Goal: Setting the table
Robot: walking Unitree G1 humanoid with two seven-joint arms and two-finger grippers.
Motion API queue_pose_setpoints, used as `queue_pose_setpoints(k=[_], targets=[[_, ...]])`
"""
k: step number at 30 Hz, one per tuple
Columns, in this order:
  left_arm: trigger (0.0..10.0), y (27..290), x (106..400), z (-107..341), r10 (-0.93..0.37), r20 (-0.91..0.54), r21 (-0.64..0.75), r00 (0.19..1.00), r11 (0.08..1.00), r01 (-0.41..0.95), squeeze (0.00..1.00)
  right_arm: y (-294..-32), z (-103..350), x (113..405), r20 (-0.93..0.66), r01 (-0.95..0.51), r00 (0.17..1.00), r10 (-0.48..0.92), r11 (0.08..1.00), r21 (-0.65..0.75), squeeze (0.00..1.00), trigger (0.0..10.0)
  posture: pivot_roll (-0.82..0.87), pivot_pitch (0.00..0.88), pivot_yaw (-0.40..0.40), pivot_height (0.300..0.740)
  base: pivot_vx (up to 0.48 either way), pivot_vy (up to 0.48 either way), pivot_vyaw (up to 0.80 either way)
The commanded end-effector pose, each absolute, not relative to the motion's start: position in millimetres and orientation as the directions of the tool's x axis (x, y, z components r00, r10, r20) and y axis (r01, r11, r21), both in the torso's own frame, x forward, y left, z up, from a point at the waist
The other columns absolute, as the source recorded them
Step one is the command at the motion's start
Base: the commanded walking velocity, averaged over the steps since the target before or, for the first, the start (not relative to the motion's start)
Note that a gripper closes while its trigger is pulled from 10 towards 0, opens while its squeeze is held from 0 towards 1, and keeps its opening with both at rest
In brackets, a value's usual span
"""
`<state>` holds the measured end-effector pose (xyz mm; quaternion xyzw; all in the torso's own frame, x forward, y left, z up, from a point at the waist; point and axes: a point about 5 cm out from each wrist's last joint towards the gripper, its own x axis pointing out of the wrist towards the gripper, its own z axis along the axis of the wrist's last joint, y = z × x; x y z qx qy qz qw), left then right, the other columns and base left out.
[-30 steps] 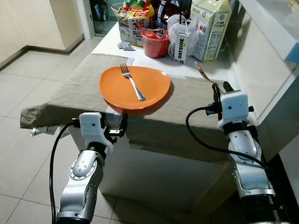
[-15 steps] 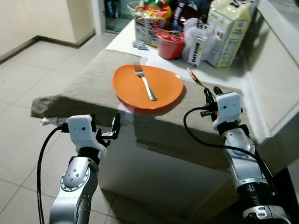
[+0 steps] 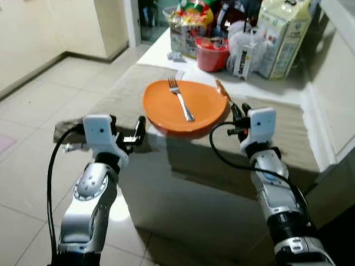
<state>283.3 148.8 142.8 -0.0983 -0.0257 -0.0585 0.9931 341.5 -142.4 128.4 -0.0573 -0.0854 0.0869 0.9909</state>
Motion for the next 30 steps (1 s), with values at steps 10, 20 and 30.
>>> queue_pose_setpoints(k=[10,20,30], targets=[[10.0,151.1,289.7,150.2,-0.087,0.103,-0.194,0.991,0.975,0.106,0.0,-137.9,129.1,343.9,0.152,-0.182,0.969,0.196,0.978,-0.098,0.13,0.0,-0.15,0.0,0.044,0.74,0.0,0.0,0.0],[10.0,155.5,290.6,153.2,-0.062,0.125,-0.186,0.99,0.979,0.084,0.0,-138.0,122.9,342.0,0.13,-0.179,0.973,0.19,0.98,-0.089,0.14,0.0,-0.15,0.0,0.047,0.74,-0.027,0.0,0.0],[10.0,155.9,290.4,154.5,-0.063,0.139,-0.149,0.988,0.985,0.084,0.0,-139.3,120.3,339.2,0.122,-0.174,0.976,0.182,0.982,-0.072,0.14,0.0,-0.16,0.0,0.053,0.74,-0.152,0.0,0.0]])
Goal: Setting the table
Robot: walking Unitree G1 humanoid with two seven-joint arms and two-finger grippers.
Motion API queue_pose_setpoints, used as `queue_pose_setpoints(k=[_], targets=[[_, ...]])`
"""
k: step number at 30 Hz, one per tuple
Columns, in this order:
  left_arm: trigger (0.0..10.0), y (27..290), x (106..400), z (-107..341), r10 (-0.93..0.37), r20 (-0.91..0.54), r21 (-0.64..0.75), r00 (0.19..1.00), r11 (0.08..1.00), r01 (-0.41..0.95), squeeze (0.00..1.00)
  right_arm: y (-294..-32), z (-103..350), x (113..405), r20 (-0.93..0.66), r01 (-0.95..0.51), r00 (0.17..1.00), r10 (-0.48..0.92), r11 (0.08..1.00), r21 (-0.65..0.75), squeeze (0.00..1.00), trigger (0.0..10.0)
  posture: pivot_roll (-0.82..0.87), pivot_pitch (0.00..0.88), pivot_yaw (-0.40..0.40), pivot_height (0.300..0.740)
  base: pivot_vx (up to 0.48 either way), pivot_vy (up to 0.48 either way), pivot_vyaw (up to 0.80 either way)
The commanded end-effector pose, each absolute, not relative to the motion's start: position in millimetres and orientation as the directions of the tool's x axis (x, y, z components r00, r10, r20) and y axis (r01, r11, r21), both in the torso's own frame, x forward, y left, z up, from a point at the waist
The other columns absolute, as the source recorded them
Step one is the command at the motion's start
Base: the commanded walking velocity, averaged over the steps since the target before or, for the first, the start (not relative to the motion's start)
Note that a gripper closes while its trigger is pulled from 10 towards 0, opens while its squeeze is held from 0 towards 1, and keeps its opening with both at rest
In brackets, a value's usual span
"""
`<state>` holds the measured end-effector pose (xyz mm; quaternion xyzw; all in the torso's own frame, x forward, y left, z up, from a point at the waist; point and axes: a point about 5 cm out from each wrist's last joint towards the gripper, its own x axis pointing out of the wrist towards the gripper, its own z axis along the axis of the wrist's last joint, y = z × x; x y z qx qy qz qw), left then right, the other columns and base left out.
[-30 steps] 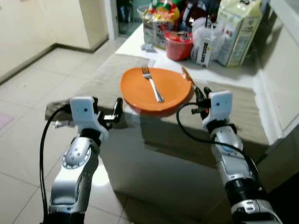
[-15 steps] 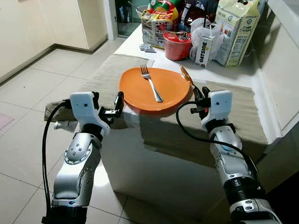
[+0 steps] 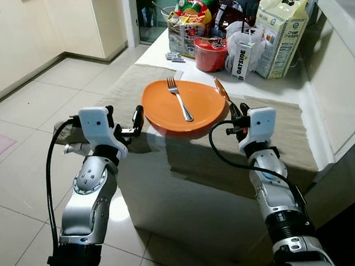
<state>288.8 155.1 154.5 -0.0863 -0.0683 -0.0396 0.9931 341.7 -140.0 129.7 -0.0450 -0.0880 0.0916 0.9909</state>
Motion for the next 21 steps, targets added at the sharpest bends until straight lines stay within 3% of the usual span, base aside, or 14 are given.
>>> queue_pose_setpoints(k=[1,11,21], targets=[[10.0,156.2,290.6,154.4,-0.061,0.139,-0.148,0.988,0.986,0.082,0.0,-138.9,119.9,339.0,0.121,-0.174,0.976,0.182,0.982,-0.068,0.15,0.0,-0.16,0.0,0.054,0.74,0.0,0.0,0.0],[10.0,155.2,289.9,153.8,-0.065,0.139,-0.157,0.988,0.984,0.087,0.0,-138.2,118.9,338.6,0.117,-0.182,0.975,0.19,0.981,-0.071,0.15,0.0,-0.16,0.0,0.05,0.74,0.0,0.0,0.0],[10.0,155.0,289.6,153.5,-0.066,0.136,-0.151,0.989,0.985,0.087,0.0,-136.4,117.9,338.2,0.111,-0.186,0.975,0.193,0.98,-0.069,0.15,0.0,-0.16,0.0,0.053,0.74,-0.196,0.0,0.0]])
